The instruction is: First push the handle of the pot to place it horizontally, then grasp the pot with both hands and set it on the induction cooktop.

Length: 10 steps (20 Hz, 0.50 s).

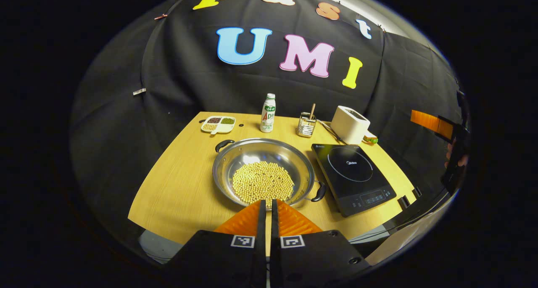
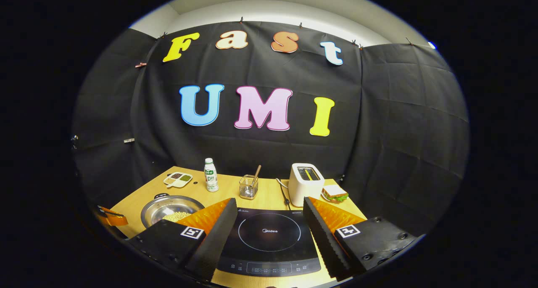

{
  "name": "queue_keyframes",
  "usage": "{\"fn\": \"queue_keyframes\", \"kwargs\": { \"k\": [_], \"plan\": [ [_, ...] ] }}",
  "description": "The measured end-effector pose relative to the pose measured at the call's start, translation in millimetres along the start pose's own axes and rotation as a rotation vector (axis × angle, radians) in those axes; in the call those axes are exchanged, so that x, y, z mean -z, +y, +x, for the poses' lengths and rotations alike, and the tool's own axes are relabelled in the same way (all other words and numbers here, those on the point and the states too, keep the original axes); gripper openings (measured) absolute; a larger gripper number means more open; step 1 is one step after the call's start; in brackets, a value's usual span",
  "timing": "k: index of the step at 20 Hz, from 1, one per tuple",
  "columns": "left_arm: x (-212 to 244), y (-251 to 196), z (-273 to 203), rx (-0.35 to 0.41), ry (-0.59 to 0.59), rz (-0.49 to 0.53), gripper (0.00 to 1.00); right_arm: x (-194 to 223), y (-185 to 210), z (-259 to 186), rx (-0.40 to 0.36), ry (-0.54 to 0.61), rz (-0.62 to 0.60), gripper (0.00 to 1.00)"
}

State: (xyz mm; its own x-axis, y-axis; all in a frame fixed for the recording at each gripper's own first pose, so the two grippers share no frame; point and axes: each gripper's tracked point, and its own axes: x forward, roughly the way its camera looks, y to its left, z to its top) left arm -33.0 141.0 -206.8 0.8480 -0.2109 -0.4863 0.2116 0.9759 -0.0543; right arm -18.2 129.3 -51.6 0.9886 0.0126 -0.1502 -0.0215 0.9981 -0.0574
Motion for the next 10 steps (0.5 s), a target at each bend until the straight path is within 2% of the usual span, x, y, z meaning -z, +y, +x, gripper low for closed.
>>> {"fn": "queue_keyframes", "kwargs": {
  "k": [2,10],
  "plan": [
    [9.3,-13.7,10.3,0.009,0.043,0.001,0.05,4.5,-10.0,9.0,-0.010,0.011,0.016,0.98],
    [62.5,-57.2,64.3,0.036,0.296,0.012,0.05,16.1,-43.0,32.2,-0.047,0.045,0.051,0.98]
  ]
}}
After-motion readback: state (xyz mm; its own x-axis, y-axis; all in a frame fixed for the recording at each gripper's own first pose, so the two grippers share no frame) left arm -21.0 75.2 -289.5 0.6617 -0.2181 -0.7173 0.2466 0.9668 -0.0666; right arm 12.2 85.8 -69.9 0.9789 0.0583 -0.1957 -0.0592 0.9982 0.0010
